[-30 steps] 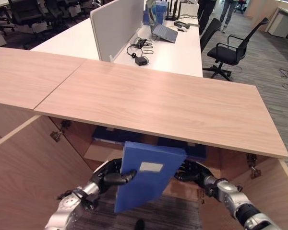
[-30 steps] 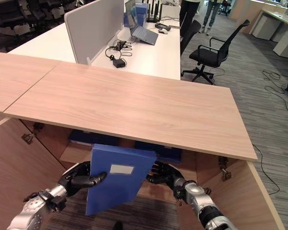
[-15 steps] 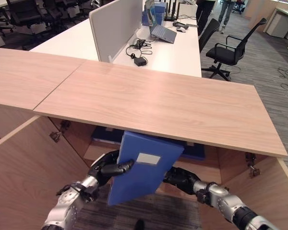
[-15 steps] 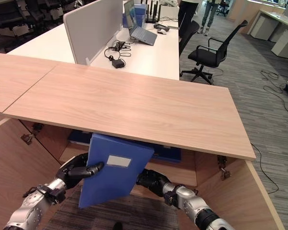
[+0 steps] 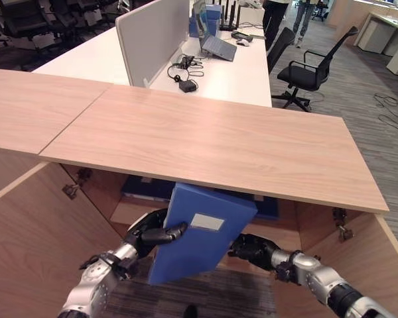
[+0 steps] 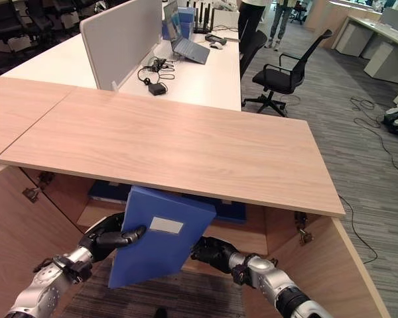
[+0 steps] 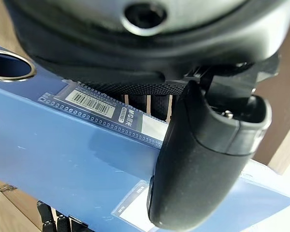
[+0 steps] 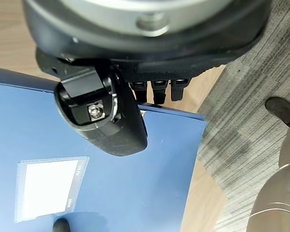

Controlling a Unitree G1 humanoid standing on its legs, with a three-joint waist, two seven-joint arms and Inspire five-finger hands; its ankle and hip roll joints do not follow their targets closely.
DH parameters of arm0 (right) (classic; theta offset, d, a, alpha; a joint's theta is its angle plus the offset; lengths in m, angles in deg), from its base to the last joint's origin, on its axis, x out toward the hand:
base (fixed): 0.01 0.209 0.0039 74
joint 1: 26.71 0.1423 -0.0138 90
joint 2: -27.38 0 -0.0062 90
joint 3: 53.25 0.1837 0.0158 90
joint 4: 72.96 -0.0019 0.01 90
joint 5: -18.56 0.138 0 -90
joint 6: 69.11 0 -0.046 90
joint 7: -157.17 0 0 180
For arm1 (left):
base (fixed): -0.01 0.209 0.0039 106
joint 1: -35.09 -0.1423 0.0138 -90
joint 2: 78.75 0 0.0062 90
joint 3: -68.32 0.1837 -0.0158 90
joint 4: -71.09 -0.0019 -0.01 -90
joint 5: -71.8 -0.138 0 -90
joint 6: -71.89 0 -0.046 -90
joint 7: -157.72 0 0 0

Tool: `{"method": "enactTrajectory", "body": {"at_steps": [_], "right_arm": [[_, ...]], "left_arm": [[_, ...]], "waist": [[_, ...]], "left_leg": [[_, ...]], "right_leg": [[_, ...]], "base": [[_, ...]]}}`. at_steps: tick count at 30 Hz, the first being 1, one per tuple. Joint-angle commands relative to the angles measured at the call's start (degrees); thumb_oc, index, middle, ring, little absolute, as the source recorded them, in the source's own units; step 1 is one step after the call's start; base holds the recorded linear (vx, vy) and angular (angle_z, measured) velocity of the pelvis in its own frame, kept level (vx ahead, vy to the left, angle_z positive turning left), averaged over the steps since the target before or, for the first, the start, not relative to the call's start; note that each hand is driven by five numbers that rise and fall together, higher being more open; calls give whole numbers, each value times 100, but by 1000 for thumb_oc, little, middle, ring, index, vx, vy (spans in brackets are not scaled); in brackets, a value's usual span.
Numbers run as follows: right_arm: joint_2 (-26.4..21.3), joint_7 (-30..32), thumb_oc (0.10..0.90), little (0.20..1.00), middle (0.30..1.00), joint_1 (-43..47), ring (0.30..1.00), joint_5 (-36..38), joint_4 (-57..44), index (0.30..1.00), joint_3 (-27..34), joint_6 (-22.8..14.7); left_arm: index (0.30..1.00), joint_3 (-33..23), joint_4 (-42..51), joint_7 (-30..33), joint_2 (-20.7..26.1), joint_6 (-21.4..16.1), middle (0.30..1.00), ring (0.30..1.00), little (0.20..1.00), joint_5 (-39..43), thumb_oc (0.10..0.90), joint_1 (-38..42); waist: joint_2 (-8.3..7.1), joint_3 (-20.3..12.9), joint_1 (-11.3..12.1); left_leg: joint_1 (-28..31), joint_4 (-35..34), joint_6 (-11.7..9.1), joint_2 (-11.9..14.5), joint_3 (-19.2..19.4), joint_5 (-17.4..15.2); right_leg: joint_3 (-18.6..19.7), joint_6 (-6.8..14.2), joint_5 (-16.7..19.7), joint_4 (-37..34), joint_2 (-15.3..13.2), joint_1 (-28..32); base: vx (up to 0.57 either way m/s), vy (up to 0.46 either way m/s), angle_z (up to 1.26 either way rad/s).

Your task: Put the empty folder in the office cabinet

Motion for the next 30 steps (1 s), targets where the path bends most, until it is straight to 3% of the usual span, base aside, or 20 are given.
{"method": "enactTrajectory", "body": {"at_steps": [1, 6, 9, 16, 24, 30], "right_arm": [[506, -406, 800, 900, 900, 682, 900, 234, -670, 900, 114, -622], [827, 4, 800, 900, 900, 650, 900, 898, -325, 900, 970, -956], [991, 92, 800, 900, 900, 598, 900, 980, -276, 900, 1098, -1041], [1144, 77, 800, 900, 900, 614, 900, 751, -428, 900, 866, -1037], [1259, 149, 800, 900, 900, 1119, 900, 411, -348, 900, 373, -1031], [1511, 622, 800, 900, 900, 1728, 900, -18, 458, 900, 422, -1175]], "left_arm": [[300, 457, 193, -713, -346, -592, 300, 300, 300, 264, 400, 1210], [300, 407, 331, -734, -590, -539, 300, 300, 300, 641, 400, 1205], [300, 452, 575, -745, -768, -494, 300, 300, 300, 823, 400, 1152], [300, 913, 1136, -931, -955, -292, 300, 300, 300, 1087, 400, 1117], [300, 1908, 1797, -1109, -1020, -43, 300, 300, 300, 1383, 400, 1476], [300, 2437, 2299, -1099, -957, 150, 300, 300, 300, 1740, 400, 1474]], "waist": [[-211, -423, -114], [-207, -435, -124], [-195, -425, -139], [-192, -401, -182], [-204, -376, -199], [-185, -386, -133]], "left_leg": [[272, -46, -80, -29, -100, -802], [269, -46, -66, -41, -136, -808], [265, -46, -57, -40, -141, -806], [241, -46, -39, -51, -149, -806], [232, -46, -22, -52, -128, -811], [228, -46, -10, -58, -118, -811]], "right_leg": [[410, 348, -79, 125, -197, -115], [387, 353, -65, 120, -200, -101], [389, 350, -59, 124, -204, -110], [399, 348, -41, 127, -207, -137], [424, 361, -5, 122, -206, -150], [447, 361, 10, 117, -193, -162]], "base": [[0, 0, 0], [0, 0, 0], [0, 0, 0], [0, 0, 0], [0, 0, 0], [0, 0, 0]]}}
